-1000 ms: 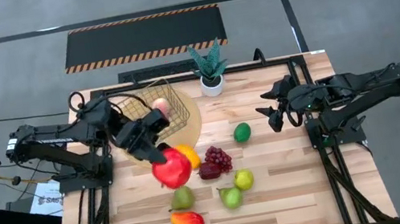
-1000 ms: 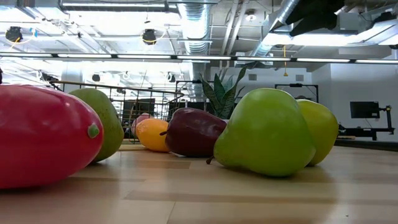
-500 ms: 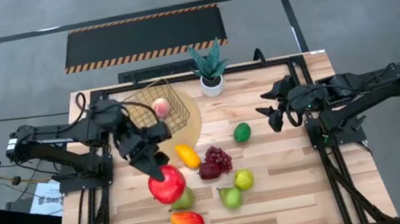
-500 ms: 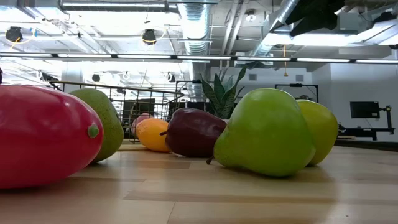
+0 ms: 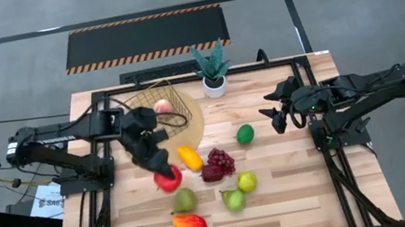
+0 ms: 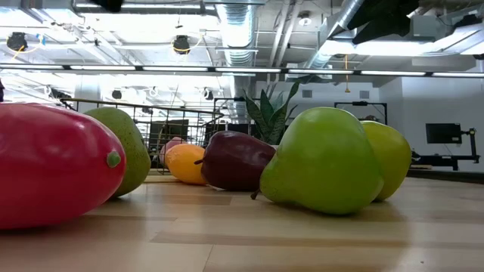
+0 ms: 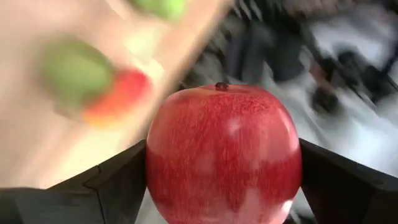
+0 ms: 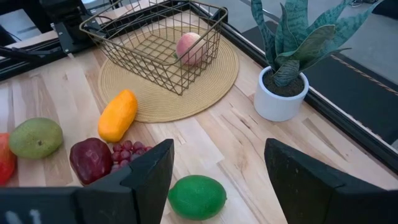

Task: Build produce basket
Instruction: Put the red apple into the wire basket

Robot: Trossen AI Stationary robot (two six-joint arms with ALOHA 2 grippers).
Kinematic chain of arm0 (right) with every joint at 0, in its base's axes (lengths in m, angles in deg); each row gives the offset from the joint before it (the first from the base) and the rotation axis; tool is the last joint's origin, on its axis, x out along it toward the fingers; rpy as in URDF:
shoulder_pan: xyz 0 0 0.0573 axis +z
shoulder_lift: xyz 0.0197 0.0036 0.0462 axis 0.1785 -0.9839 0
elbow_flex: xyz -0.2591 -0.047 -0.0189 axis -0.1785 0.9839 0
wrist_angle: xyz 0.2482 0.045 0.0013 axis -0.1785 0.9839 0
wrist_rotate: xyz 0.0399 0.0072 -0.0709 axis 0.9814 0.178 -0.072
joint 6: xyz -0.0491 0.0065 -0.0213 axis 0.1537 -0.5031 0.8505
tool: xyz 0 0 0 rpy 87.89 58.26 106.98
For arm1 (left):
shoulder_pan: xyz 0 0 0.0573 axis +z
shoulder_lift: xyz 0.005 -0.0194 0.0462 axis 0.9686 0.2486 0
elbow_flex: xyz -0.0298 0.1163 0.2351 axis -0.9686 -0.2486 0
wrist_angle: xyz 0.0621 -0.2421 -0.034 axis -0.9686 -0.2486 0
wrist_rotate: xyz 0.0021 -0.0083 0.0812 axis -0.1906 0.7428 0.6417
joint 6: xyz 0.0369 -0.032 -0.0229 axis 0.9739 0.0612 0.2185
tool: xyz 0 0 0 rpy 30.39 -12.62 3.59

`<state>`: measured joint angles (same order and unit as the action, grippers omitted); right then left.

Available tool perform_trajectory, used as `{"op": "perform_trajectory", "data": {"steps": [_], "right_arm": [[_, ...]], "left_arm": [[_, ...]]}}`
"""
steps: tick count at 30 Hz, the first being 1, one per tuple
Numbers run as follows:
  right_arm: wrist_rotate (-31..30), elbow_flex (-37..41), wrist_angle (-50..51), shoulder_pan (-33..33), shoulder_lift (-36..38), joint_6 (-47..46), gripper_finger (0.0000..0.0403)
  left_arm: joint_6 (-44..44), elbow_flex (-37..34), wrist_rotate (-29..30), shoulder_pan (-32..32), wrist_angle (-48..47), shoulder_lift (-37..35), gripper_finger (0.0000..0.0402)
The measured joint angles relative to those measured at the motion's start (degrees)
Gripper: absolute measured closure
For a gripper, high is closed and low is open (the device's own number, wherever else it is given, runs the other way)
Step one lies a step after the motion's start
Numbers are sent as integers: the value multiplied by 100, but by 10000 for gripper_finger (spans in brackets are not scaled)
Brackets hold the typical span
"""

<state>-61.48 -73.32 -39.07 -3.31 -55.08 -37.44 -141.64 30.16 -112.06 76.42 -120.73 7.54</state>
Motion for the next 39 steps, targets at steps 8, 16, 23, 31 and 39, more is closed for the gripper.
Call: {"op": "perform_trajectory", "data": {"steps": [8, 16, 23, 31, 39], "right_arm": [[0, 0, 0, 0, 0, -20, 129], [-1, 0, -2, 0, 0, -17, 129], [1, 2, -1, 0, -2, -103, 129], [1, 2, 20, -1, -2, -106, 129], [1, 2, 22, 0, -2, -105, 129]], "left_arm": [[966, 0, 3308, 647, -253, -306, 62], [1703, 0, 6588, 1000, -1725, -419, 62], [2289, -20, 7457, 1045, -1464, -135, 62], [3083, -981, 6819, 1063, 197, 1, 62], [4088, -1618, 6598, 1213, 1294, 69, 62]]}}
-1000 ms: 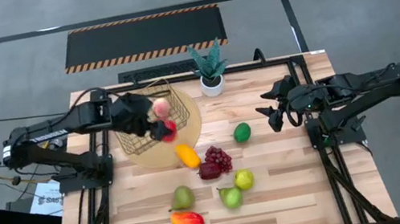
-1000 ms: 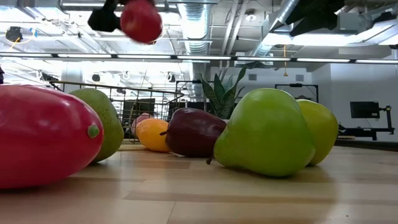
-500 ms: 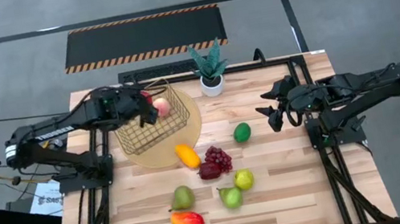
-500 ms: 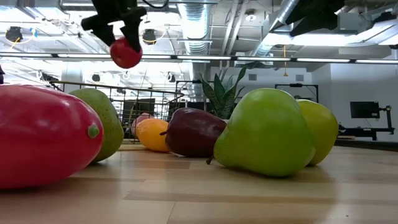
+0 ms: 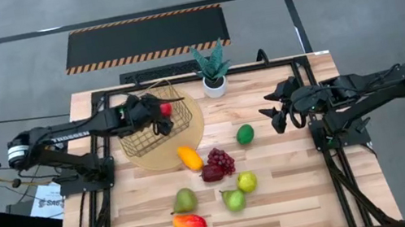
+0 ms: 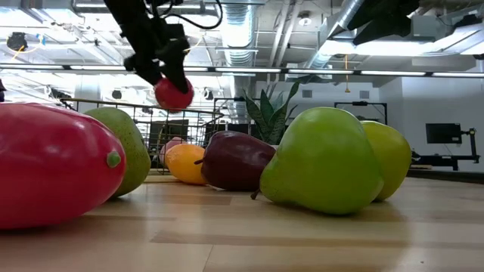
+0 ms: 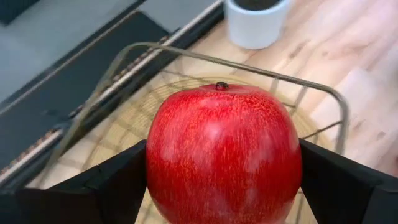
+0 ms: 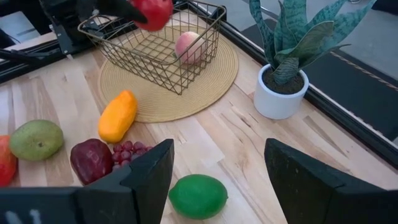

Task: Build produce basket
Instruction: Put the red apple into the wire basket

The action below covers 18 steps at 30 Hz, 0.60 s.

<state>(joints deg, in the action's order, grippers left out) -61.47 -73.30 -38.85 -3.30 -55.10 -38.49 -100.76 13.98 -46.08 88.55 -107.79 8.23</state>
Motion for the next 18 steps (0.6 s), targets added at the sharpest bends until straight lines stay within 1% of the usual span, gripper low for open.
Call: {"op": "perform_trajectory", "data": {"steps": [3, 6, 10, 14, 18], "right_arm": [[1, 0, 16, 1, 0, -18, 129], [2, 0, 20, 1, 0, -61, 129], [2, 0, 22, -2, 0, -61, 129], [1, 0, 22, 1, 0, -59, 129], [2, 0, 22, 0, 0, -59, 129]], "left_arm": [[171, -122, -1, 10, 349, 199, 62], [381, -189, 22, 36, 405, 433, 62], [622, -235, -231, 69, 442, 834, 62], [861, -220, -354, 73, 557, 1182, 62], [1125, -221, -556, 117, 723, 1366, 62]]}}
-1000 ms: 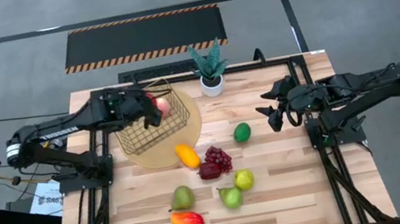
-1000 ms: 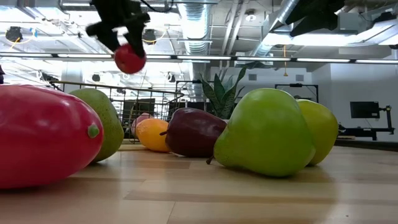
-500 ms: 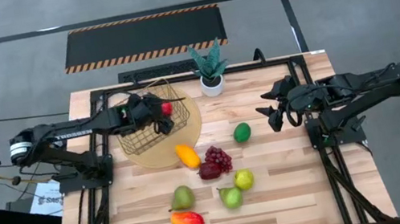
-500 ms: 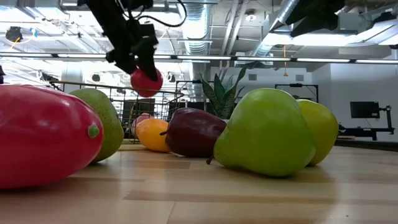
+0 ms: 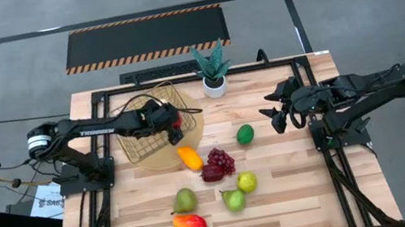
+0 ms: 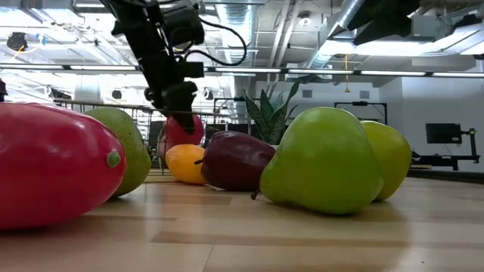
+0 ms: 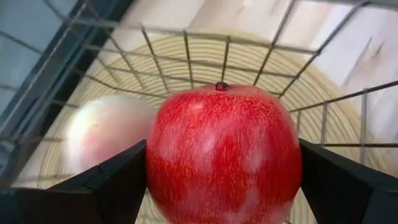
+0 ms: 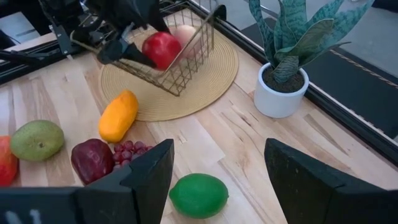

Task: Build produce basket
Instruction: Put the red apple into the wire basket

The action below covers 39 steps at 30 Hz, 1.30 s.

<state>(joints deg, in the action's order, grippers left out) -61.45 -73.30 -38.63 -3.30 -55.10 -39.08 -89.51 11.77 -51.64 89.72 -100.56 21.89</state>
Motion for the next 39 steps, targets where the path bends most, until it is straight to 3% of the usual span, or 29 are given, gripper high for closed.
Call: {"op": "perform_trajectory", "data": {"steps": [16, 22, 28, 39], "right_arm": [[-2, 0, -2, -1, 0, 7, 129], [-2, 0, -4, -1, 0, -5, 129], [-2, 0, -4, -2, 0, -46, 129], [-4, 0, -2, -2, 0, -46, 129]], "left_arm": [[193, 172, -695, 552, -240, 27, 62], [-1050, 642, -789, 782, -994, 27, 62], [-3058, 1112, -561, 804, -2210, 27, 62], [-4370, 1083, -125, 867, -3154, 23, 62]]}}
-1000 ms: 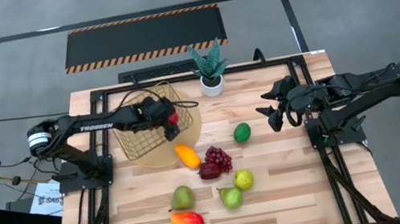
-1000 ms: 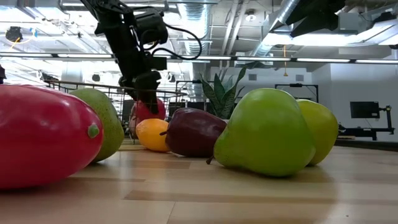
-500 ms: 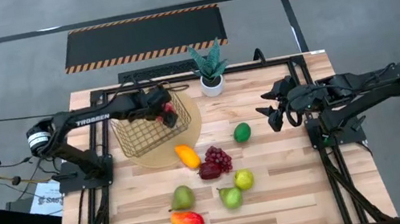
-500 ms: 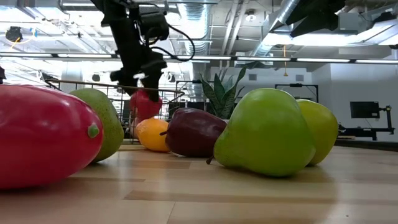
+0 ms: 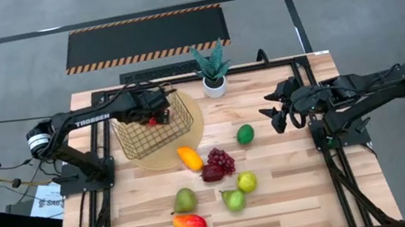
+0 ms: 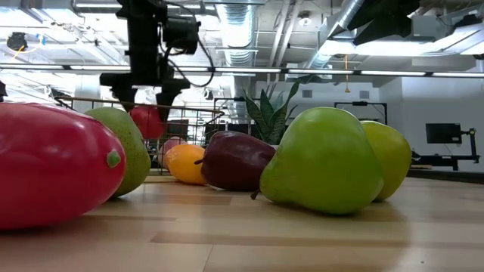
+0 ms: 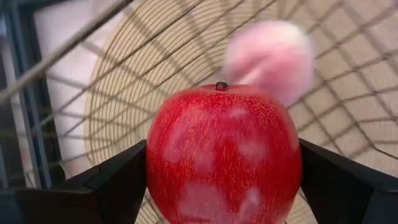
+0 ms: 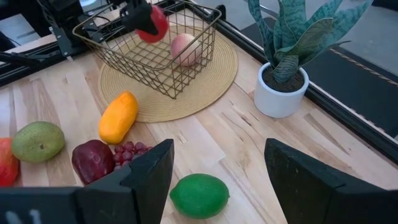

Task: Build produce basket
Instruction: Put the red apple into the wire basket

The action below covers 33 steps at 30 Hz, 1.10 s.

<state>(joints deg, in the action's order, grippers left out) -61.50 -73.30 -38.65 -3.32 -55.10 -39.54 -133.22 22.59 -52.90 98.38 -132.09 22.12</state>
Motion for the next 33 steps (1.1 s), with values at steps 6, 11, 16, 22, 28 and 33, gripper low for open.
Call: {"op": "perform_trajectory", "data": {"steps": [6, 11, 16, 22, 28, 33], "right_arm": [[-2, 0, 0, 2, 0, 0, 129], [-2, 0, 0, 0, 0, 0, 129], [-2, 0, -2, 0, 0, 0, 129], [-2, 0, 0, 2, 0, 0, 129], [-4, 0, 4, 0, 2, 0, 129], [-4, 0, 5, 0, 2, 3, 129]], "left_arm": [[-831, -335, -30, 177, 300, 0, 62], [-1225, -357, 263, 209, 432, 20, 62], [-1586, -358, 427, 252, 402, 84, 62], [-1433, -360, 280, 266, 580, 434, 62], [-1246, -360, 29, 379, 852, 873, 62], [-1167, -360, 73, 421, 984, 971, 62]]}}
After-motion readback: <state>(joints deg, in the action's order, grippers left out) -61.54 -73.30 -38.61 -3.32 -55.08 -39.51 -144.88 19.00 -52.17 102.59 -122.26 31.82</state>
